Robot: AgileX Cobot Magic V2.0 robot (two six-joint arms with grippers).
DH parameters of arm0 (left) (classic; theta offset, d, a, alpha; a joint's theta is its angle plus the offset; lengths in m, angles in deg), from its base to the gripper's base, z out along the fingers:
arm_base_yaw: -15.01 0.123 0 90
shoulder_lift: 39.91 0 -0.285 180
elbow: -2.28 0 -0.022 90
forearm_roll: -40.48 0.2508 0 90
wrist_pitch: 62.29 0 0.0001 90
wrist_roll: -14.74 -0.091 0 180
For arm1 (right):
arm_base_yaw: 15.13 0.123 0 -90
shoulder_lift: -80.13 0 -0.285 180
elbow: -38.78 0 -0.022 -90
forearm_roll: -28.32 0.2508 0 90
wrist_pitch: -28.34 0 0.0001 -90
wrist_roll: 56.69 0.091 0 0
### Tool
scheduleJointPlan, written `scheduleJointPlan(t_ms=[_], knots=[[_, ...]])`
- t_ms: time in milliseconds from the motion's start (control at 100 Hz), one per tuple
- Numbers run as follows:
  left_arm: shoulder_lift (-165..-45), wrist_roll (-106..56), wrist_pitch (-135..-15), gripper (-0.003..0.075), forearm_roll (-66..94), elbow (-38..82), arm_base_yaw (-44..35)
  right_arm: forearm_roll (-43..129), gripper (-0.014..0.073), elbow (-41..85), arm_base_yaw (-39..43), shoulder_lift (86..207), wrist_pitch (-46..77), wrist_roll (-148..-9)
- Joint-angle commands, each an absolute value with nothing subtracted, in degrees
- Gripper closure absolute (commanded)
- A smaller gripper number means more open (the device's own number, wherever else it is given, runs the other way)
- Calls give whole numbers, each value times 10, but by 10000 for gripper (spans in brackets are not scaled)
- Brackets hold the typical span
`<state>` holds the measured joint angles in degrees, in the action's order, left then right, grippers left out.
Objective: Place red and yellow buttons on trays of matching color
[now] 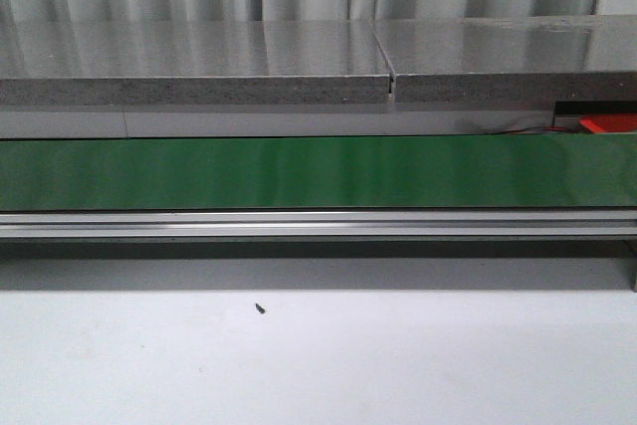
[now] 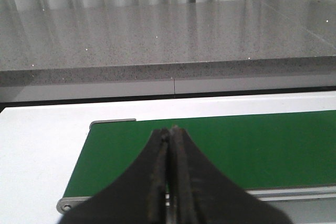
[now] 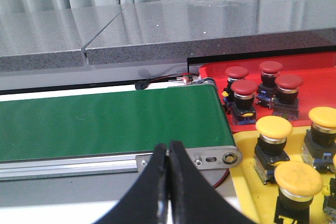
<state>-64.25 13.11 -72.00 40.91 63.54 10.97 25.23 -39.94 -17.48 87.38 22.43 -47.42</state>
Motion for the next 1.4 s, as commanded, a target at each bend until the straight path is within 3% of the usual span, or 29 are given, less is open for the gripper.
scheduleJointPlan(t_ms=[0, 350, 410, 1390], knots=[[-611, 139, -640, 738, 409, 660, 110, 246, 661, -392, -179, 861, 265, -476], [-452, 139, -614, 738, 405, 800, 110, 246, 661, -392, -179, 861, 265, -476], [-455, 139, -574, 738, 405, 822, 110, 246, 661, -392, -179, 861, 264, -476], [-454, 139, -587, 738, 405, 820, 110, 246, 661, -392, -179, 862, 265, -476]])
